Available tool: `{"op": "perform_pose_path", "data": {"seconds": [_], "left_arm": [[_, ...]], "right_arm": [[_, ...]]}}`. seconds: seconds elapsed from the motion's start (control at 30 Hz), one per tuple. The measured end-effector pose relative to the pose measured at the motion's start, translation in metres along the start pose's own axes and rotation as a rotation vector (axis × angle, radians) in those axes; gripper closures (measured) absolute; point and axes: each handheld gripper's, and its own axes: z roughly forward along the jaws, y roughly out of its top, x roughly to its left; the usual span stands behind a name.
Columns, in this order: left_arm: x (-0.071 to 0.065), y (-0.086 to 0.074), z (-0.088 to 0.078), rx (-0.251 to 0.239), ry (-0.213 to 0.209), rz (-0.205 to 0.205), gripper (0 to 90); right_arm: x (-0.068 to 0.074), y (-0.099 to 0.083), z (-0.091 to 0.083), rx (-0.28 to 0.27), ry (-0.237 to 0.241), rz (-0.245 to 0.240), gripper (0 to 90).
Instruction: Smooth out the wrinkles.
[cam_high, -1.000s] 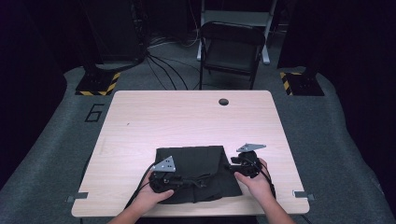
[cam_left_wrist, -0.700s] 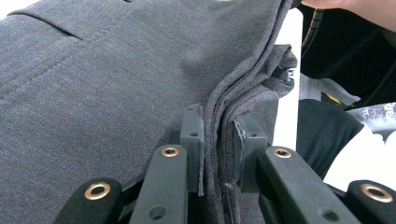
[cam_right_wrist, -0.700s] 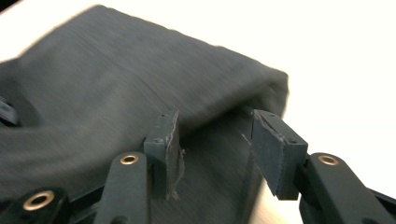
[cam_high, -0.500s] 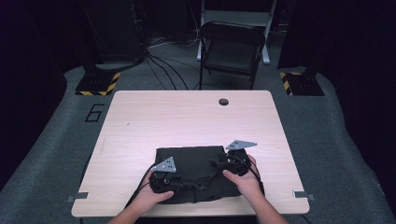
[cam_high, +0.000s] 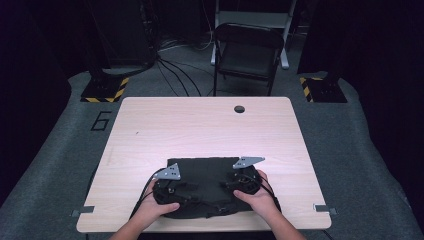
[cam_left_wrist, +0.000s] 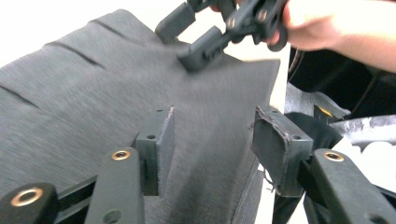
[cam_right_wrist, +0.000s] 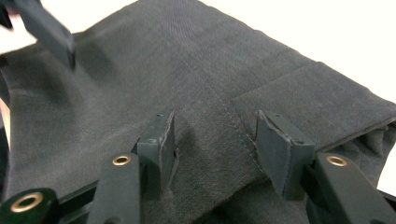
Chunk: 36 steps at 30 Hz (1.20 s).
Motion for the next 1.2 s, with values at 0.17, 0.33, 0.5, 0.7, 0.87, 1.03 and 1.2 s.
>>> {"op": "perform_pose_path", "data": {"seconds": [0.17, 0.33, 0.5, 0.7, 0.87, 1.03, 1.2], "left_arm": [[0.007, 0.000, -0.006, -0.020, 0.054, -0.019, 46.3], [0.014, -0.001, -0.011, -0.033, 0.148, -0.012, 43.6], [0.024, -0.006, -0.014, -0.027, 0.223, -0.026, 40.4], [0.038, -0.016, -0.009, 0.030, 0.259, -0.060, 39.1], [0.041, -0.021, -0.003, 0.049, 0.265, -0.053, 39.3], [0.045, -0.026, 0.000, 0.100, 0.255, -0.054, 39.4], [0.046, -0.028, 0.001, 0.105, 0.251, -0.056, 39.6]], "right_arm": [[0.002, -0.002, 0.000, 0.012, -0.001, -0.013, 47.9], [0.004, 0.000, -0.006, -0.014, -0.005, -0.015, 48.9], [0.010, 0.002, -0.008, -0.032, 0.018, -0.036, 47.7], [0.015, -0.003, 0.000, 0.017, 0.018, -0.083, 47.4], [0.012, -0.007, 0.003, 0.037, 0.021, -0.087, 46.9], [0.013, -0.014, 0.009, 0.070, 0.023, -0.102, 46.2], [0.013, -0.016, 0.009, 0.073, 0.020, -0.111, 46.1]]}}
